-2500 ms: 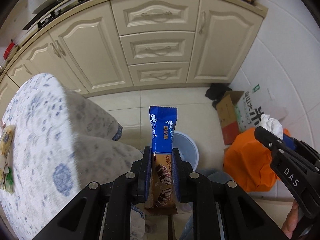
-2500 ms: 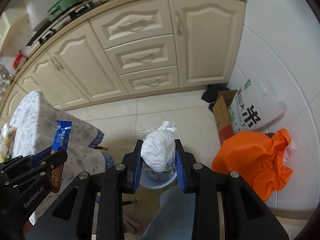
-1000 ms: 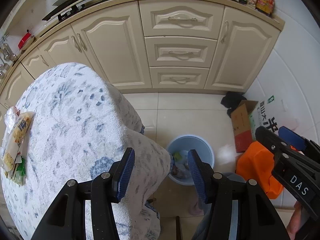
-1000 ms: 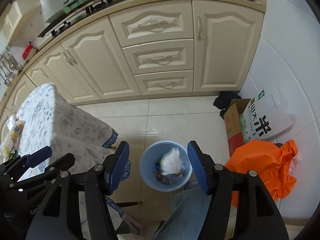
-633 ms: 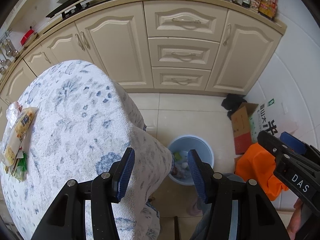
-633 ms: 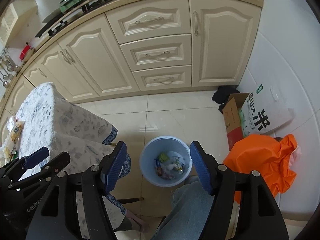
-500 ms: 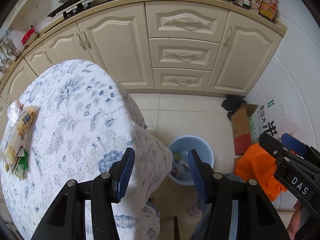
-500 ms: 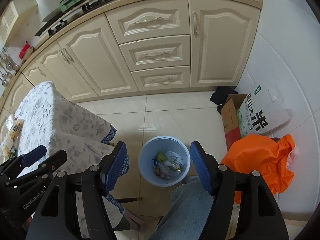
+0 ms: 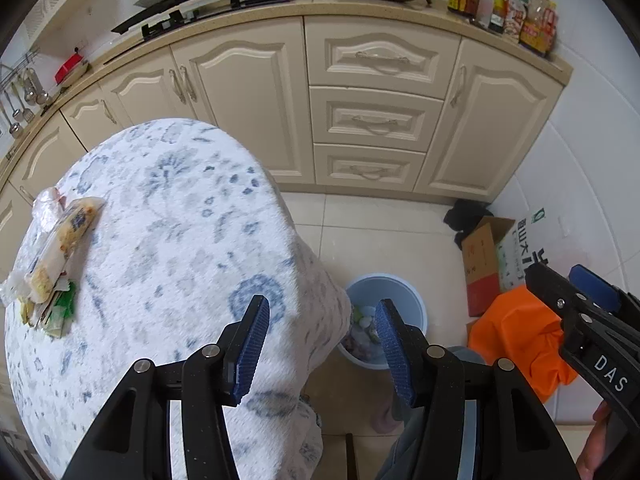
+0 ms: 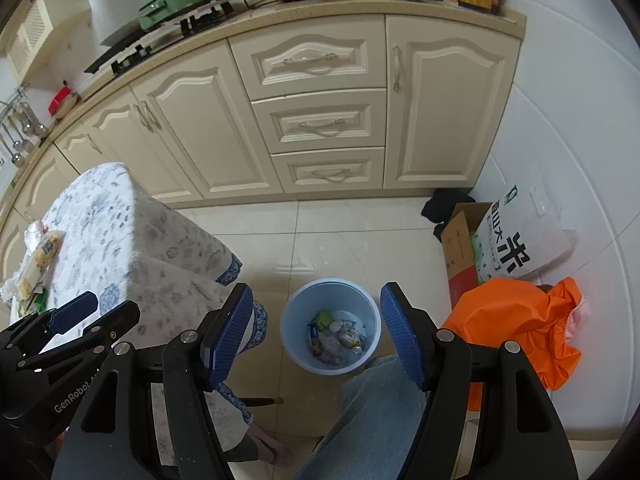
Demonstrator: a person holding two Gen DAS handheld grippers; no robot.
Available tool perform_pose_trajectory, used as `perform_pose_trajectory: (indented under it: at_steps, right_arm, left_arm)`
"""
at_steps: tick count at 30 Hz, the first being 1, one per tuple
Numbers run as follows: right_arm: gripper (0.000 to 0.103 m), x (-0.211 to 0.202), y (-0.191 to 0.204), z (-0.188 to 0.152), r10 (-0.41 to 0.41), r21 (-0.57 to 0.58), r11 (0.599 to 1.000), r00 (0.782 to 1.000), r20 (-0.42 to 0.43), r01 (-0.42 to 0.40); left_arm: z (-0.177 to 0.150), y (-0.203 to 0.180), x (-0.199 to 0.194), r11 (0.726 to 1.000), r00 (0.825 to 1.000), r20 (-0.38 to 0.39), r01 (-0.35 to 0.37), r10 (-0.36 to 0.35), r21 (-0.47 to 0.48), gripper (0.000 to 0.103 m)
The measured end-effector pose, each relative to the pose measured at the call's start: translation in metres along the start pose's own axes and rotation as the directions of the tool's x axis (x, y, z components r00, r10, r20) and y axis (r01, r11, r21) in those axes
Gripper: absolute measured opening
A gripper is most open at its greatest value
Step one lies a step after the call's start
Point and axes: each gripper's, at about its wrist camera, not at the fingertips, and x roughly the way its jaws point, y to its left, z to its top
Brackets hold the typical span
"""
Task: Collect trash
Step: 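Move both grippers back toward the table, then grasp the yellow snack packet with the left gripper while the right gripper grasps the wrapped cheese bar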
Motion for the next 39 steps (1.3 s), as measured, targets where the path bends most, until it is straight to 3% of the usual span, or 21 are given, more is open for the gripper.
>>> perform_pose_trajectory:
  at_steps: [13, 20, 27, 39]
  right_arm:
    - [0.068, -0.033, 0.030, -0.019, 0.026, -0.040, 0.999, 0.998, 0.049, -0.024]
    - [0.069, -0.052, 0.066, -0.035, 0.053, -0.110, 0.993, 0.996, 0.078, -0.044]
    - [0.079, -0.065, 0.109, -0.052, 0.107, -0.158, 0.983, 0.990, 0.096, -0.091]
    - [0.092, -0.062, 0.198, -0.082, 0.199, -0.281, 0.942, 0.979, 0.033, -0.182]
  left_arm:
    - [-0.043, 0.040, -0.055, 0.997, 0.998, 0.053, -0.029, 0.033, -0.072, 0.053]
    - [-0.072, 0.072, -0.090, 0.990, 0.995, 0.085, -0.045, 0.056, -0.130, 0.056]
    - [-0.102, 0.111, -0.125, 0.977, 0.988, 0.113, -0.083, 0.107, -0.195, 0.060]
    - [-0.150, 0.189, -0.163, 0.932, 0.974, 0.112, -0.147, 0.194, -0.332, 0.066]
